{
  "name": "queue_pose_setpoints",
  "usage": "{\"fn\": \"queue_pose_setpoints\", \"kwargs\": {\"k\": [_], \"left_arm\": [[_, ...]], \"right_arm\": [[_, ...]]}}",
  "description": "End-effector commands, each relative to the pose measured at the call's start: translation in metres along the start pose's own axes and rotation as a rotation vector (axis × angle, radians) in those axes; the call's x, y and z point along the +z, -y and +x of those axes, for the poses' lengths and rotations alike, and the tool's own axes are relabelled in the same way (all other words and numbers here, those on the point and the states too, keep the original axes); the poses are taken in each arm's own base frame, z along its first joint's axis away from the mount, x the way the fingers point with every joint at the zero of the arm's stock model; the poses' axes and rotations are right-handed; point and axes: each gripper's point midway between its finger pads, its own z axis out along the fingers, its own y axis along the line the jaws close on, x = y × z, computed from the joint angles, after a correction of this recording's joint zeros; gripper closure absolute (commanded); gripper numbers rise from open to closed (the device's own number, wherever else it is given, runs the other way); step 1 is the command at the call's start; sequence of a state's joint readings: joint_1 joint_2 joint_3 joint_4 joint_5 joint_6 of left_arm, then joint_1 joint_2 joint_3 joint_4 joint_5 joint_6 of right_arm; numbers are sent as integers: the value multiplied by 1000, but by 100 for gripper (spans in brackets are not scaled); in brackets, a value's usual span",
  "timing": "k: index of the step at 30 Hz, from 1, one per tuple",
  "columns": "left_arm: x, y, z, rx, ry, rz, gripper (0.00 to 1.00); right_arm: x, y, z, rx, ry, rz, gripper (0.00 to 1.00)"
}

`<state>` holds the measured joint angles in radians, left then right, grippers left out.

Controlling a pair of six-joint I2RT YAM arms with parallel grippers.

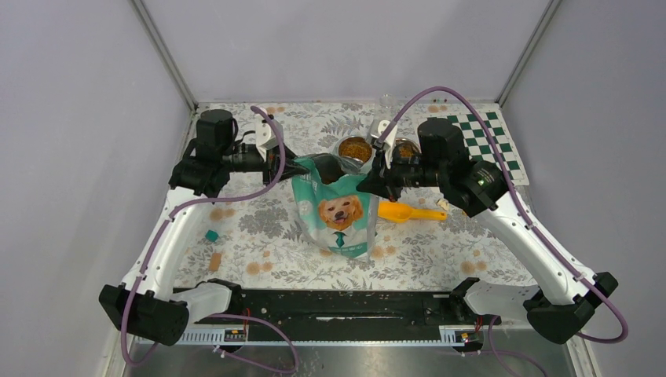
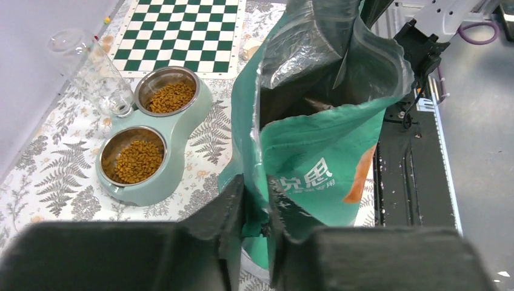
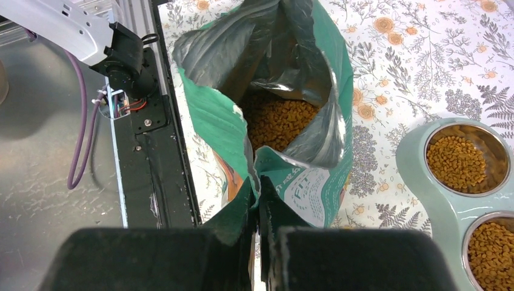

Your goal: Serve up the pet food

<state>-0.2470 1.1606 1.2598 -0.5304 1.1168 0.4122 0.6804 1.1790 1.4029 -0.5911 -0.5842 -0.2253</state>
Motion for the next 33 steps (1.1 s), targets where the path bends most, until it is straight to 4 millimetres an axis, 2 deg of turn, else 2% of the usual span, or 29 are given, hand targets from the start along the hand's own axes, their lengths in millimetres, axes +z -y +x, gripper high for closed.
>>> {"fn": "queue_pose_setpoints", "kwargs": {"k": [1, 4, 6, 7, 11, 15, 17, 19, 23, 27, 29, 31, 33], "left_arm": [[-5, 1, -24, 191, 37, 15, 98], [-18, 0, -22, 226, -39, -33, 100], [-31, -5, -27, 271, -74, -82, 100], [-39, -4, -32, 288, -90, -106, 100], [-58, -5, -54, 380, -121, -190, 100], [-65, 1, -72, 420, -126, -195, 100], [-65, 1, -66, 410, -148, -200, 100], [-62, 6, -48, 412, -175, -170, 100], [-52, 14, -6, 375, -234, -119, 100], [-49, 13, 25, 352, -292, -126, 97], [-50, 9, 33, 354, -314, -150, 91], [-51, 7, 31, 362, -311, -171, 79], [-49, 6, 16, 370, -264, -196, 49]], "right_arm": [[-25, -11, -44, -102, 154, 19, 100], [-39, 2, -56, -129, 181, 127, 100], [-54, 11, -69, -163, 211, 221, 100], [-63, 19, -75, -177, 221, 283, 100], [-95, 26, -105, -266, 283, 402, 100], [-102, 31, -109, -340, 269, 440, 100], [-99, 33, -103, -385, 259, 440, 100], [-91, 34, -92, -419, 263, 424, 100], [-64, 36, -54, -462, 237, 372, 100], [-43, 39, -17, -452, 170, 323, 100], [-38, 40, -3, -459, 142, 317, 100], [-37, 40, 1, -465, 134, 313, 86], [-37, 35, -2, -470, 142, 287, 70]]}}
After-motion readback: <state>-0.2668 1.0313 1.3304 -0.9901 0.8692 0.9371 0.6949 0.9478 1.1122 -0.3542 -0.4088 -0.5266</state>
